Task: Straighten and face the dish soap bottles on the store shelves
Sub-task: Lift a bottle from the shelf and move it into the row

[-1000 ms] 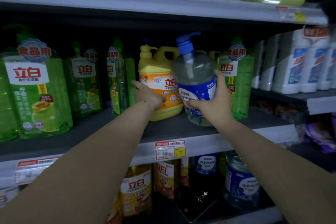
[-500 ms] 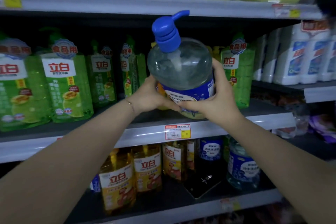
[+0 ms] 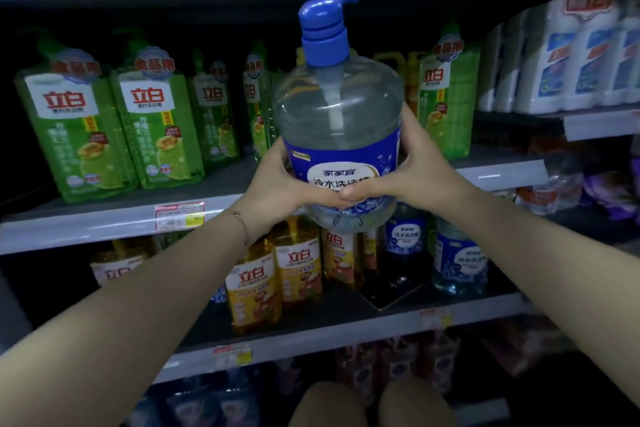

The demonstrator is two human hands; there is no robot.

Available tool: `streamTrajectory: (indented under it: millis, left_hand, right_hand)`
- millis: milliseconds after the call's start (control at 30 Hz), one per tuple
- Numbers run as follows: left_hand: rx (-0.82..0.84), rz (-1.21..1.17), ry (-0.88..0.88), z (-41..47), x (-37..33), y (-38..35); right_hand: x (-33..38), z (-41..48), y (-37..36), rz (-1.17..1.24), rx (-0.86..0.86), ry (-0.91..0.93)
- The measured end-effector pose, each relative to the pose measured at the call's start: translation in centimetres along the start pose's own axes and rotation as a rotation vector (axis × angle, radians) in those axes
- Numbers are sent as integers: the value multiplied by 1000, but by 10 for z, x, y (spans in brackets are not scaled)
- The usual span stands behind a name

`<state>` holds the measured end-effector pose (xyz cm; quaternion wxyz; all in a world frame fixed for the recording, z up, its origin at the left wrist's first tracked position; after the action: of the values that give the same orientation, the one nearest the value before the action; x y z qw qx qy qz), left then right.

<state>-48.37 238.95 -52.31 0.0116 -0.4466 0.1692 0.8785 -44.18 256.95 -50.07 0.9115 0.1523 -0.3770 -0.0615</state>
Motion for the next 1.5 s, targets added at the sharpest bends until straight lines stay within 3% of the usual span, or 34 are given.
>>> streamTrajectory:
  millis: [200,500,1100,1500]
  left_hand:
    - [-76,-65,21,-35,35,-17]
    - [-133,-86,110,-67,101,-35]
    - [-133,-102,362,-92,215,-60]
    - [-141,-168,357,-72,241,-75]
  right_hand:
    - [-25,-27,-10,-60,136,-132]
    - [-79,-58,-31,-68,198,-298]
    - [-205,-85,-66,-212,230,-455]
    - [-245,-78,-62,-203,206,-518]
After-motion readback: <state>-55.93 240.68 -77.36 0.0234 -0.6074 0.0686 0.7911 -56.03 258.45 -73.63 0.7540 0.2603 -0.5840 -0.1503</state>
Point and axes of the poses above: each hand's wrist, its own z-axis towards the middle knuckle, its own y-axis out of the back of the hand, x = y × z, the point moved 4 cm from there along z, towards the middle knuckle, and after that the axes turned 3 degrees about -y, right-handed, at the moved point
